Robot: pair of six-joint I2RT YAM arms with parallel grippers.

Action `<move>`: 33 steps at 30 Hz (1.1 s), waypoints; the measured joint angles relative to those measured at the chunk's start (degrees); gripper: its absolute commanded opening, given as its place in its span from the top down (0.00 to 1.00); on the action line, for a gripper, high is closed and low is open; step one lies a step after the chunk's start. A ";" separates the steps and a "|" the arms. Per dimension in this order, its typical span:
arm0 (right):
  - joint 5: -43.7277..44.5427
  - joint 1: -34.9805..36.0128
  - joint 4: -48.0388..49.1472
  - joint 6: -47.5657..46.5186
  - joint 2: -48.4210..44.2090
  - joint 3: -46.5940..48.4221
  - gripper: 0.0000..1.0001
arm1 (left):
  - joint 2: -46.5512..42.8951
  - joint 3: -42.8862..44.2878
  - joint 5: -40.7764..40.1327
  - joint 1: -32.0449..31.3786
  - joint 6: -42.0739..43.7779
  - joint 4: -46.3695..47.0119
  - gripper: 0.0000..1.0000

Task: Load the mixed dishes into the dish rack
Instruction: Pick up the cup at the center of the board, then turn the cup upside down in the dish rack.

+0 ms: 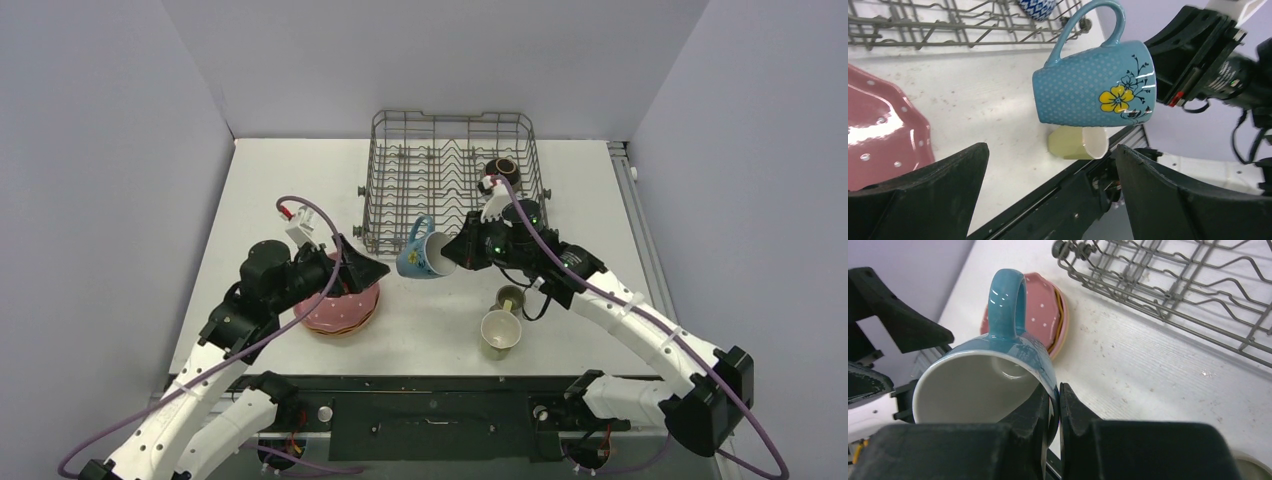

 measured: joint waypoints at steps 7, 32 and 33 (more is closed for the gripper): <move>-1.49 -0.68 10.80 5.55 -6.75 -5.42 1.00 | -1.57 -0.28 2.01 0.24 -7.78 7.26 0.04; -0.52 2.86 47.15 24.15 -12.17 -13.92 1.00 | -2.25 -9.99 5.64 0.57 -32.48 41.77 0.04; -0.26 3.43 47.87 24.28 -12.07 -13.92 1.00 | -2.27 -10.67 5.64 0.59 -33.38 43.65 0.04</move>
